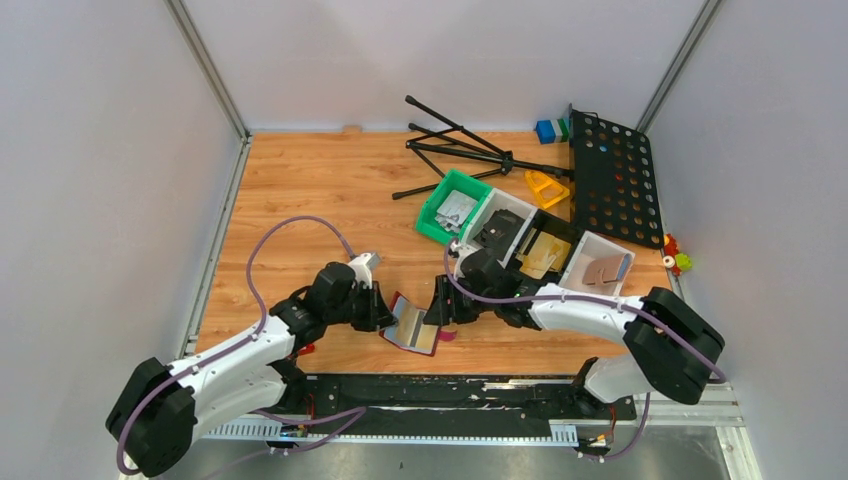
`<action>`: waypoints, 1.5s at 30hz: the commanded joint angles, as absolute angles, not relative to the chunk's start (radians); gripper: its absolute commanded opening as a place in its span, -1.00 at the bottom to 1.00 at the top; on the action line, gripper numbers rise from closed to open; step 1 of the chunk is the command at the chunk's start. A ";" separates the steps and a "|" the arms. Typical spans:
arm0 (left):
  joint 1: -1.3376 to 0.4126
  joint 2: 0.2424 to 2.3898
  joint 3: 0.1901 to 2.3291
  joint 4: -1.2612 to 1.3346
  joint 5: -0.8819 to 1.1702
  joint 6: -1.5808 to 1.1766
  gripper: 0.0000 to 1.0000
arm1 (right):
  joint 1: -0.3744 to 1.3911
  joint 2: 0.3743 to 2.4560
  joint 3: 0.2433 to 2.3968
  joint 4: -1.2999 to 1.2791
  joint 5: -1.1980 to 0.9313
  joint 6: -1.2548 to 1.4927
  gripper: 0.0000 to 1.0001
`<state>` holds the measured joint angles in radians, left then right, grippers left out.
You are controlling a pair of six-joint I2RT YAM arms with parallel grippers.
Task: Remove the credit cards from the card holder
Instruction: Remove the credit card from the card holder.
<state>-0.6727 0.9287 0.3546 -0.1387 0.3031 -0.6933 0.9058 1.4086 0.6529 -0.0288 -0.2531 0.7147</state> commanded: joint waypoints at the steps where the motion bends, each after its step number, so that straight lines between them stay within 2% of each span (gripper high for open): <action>1: -0.674 0.893 0.375 -0.165 0.277 -0.690 -0.97 | 0.911 1.330 0.613 0.028 -0.239 0.746 -0.01; 5: -0.674 0.909 0.367 -0.143 0.287 -0.701 -0.90 | 0.913 1.376 0.627 0.043 -0.276 0.748 -0.25; 12: -0.673 0.910 0.367 -0.119 0.277 -0.715 -0.17 | 0.945 1.559 0.732 0.050 -0.297 0.741 -0.37; 15: -0.673 0.920 0.370 -0.128 0.269 -0.707 -0.02 | 0.958 1.614 0.775 0.054 -0.302 0.739 -0.38; 17: -0.673 0.938 0.366 -0.120 0.270 -0.702 -0.01 | 0.964 1.636 0.794 0.057 -0.303 0.734 -0.36; 19: -0.673 0.967 0.359 -0.097 0.276 -0.703 -0.03 | 0.965 1.647 0.806 0.049 -0.297 0.733 -0.36; 22: -0.673 1.022 0.353 -0.050 0.296 -0.706 -0.18 | 0.965 1.621 0.797 0.037 -0.273 0.732 -0.37; 24: -0.673 1.039 0.351 -0.043 0.277 -0.701 -0.33 | 0.965 1.577 0.775 0.030 -0.246 0.728 -0.33; 28: -0.671 1.000 0.328 -0.029 0.231 -0.703 -0.79 | 0.962 1.444 0.696 0.005 -0.176 0.721 -0.23; 31: -0.669 0.959 0.313 -0.007 0.249 -0.724 -0.99 | 0.954 1.354 0.642 -0.059 -0.146 0.720 -0.06; 32: -0.666 0.946 0.312 -0.005 0.258 -0.732 -1.00 | 0.951 1.324 0.624 -0.068 -0.140 0.721 0.07; 33: -0.664 0.931 0.309 -0.005 0.266 -0.742 -1.00 | 0.950 1.296 0.604 -0.072 -0.136 0.723 0.34; 35: -0.658 0.895 0.300 0.024 0.285 -0.774 -1.00 | 0.947 1.243 0.569 -0.081 -0.134 0.728 0.56; 45: -0.627 0.699 0.204 0.301 0.425 -1.032 -1.00 | 0.925 1.000 0.498 -0.144 -0.133 0.765 0.66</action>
<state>-0.6334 0.7498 0.2188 0.1207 0.3630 -0.9047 0.9367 1.0756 0.5018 -0.1246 -0.1616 0.7433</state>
